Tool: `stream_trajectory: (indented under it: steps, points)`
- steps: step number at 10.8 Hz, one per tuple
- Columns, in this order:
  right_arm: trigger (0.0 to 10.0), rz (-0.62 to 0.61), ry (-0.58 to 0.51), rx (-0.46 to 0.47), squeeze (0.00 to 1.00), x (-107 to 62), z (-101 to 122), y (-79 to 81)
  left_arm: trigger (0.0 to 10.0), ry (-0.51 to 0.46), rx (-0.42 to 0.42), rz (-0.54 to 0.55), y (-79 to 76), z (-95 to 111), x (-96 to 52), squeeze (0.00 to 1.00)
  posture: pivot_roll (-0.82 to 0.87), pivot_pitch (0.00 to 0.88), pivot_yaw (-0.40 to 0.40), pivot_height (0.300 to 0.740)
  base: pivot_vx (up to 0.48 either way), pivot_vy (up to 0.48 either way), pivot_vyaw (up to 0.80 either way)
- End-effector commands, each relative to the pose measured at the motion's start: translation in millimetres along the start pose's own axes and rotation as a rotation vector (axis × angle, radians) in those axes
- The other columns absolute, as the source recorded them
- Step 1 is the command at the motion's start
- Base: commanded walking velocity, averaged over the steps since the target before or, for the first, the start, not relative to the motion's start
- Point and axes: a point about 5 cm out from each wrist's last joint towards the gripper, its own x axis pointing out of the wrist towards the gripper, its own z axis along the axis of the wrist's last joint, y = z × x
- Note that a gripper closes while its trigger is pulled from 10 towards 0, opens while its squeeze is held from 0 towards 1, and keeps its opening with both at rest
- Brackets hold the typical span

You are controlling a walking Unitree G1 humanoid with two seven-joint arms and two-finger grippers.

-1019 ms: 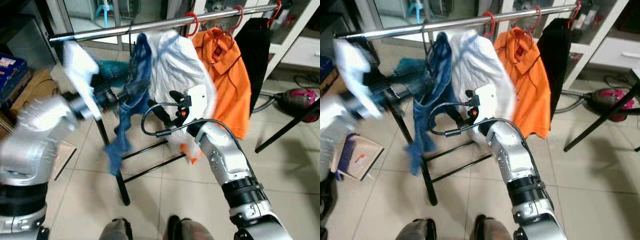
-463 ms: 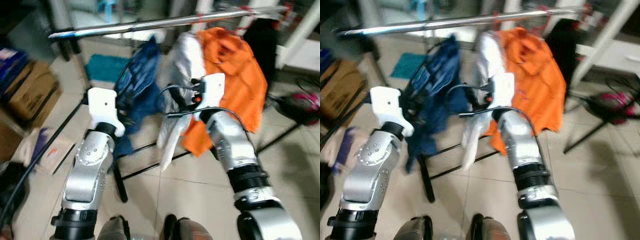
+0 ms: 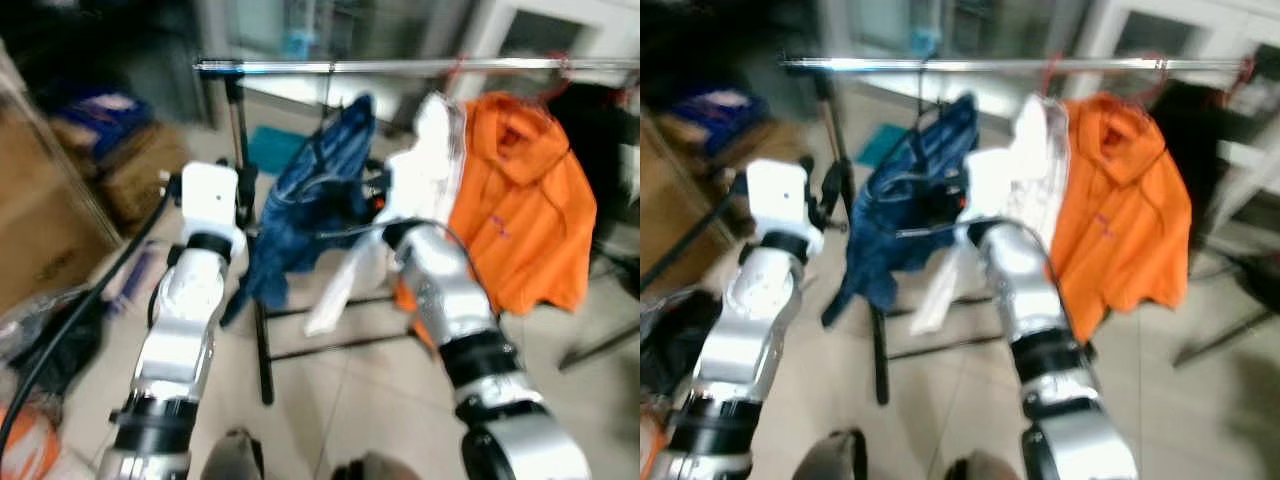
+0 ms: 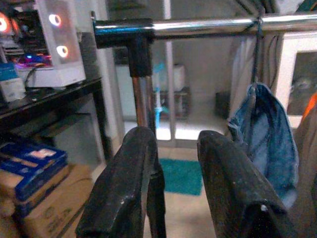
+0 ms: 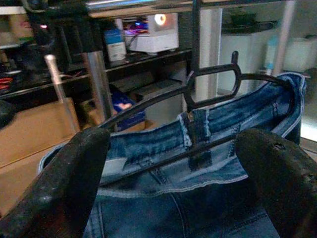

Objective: Hang hanger

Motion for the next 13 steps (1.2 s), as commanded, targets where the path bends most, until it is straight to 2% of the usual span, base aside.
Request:
stream_trajectory:
  steps: [1,5,6,8,9,11,13]
  points:
    - [10.0,-0.056,0.0,-0.011,0.0,-5.8,-2.6,-10.9,10.0,-0.017,0.006,-0.04,-11.6,3.6,4.5,0.0,-0.02,0.121,-0.077,0.74,0.334,-0.341,0.0]
    - [10.0,-0.072,0.007,-0.018,0.0,-5.0,-8.4,-7.7,10.0,0.003,0.001,-0.058,-11.2,-4.9,11.6,0.0,-0.02,0.125,-0.058,0.74,0.341,-0.334,0.0]
    - [10.0,-0.069,0.01,-0.018,0.0,-4.7,-10.4,-5.4,10.0,-0.031,0.009,-0.026,-6.6,0.6,12.9,0.0,-0.01,0.118,-0.062,0.74,0.435,0.0,0.0]
    - [10.0,-0.057,0.003,-0.014,0.0,-3.7,-10.1,-2.8,10.0,-0.153,0.138,0.04,-0.1,24.7,14.6,0.0,0.0,0.098,-0.072,0.74,0.199,0.0,0.0]
    - [10.0,-0.048,-0.026,-0.018,0.0,-1.6,-3.6,-2.9,10.0,-0.185,0.155,0.081,5.9,36.4,19.7,0.0,0.0,0.091,-0.076,0.74,0.0,0.0,0.0]
    - [10.0,-0.048,-0.052,-0.016,0.0,2.8,3.8,-4.0,10.0,-0.15,0.16,0.143,22.9,39.9,32.6,0.0,0.0,0.098,-0.076,0.74,0.0,0.0,0.0]
    - [10.0,-0.048,-0.05,-0.015,0.0,1.8,2.0,-4.2,10.0,-0.103,0.132,0.187,34.7,35.4,35.2,0.0,-0.01,0.111,-0.079,0.74,0.0,0.0,0.0]
